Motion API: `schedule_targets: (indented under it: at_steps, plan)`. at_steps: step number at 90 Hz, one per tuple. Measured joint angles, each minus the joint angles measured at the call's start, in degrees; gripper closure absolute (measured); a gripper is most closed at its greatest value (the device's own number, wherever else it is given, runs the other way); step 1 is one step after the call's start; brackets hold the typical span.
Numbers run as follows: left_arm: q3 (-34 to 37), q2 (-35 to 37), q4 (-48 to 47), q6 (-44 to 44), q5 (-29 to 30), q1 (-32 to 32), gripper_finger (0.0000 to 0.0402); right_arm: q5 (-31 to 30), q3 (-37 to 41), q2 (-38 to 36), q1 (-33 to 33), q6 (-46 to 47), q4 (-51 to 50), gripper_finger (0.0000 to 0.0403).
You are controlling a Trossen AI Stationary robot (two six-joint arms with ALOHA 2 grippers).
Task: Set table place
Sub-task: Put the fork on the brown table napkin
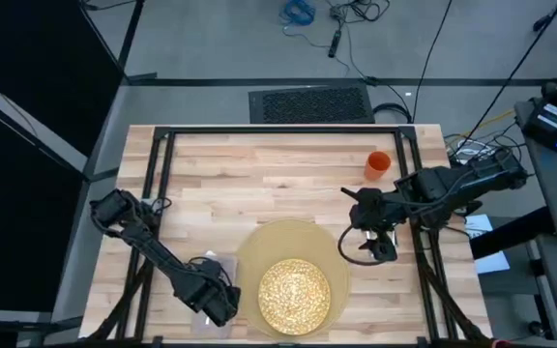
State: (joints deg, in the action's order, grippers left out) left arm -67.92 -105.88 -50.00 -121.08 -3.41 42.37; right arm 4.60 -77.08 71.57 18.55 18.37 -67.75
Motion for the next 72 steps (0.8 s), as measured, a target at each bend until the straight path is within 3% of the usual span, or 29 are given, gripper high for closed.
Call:
schedule_targets:
  at_steps: [46, 72]
  plan:
    - [-0.02, 0.1, -0.28, -3.08, -1.97, 2.08, 0.0319, 0.0, 0.0, 0.0, 0.0, 0.44, 0.0, 0.0124]
    - [-1.34, 0.19, 0.0, 1.52, 7.79, 0.97, 0.0319, 0.02, 0.0, 0.0, 0.0, 0.53, 0.02, 0.0124]
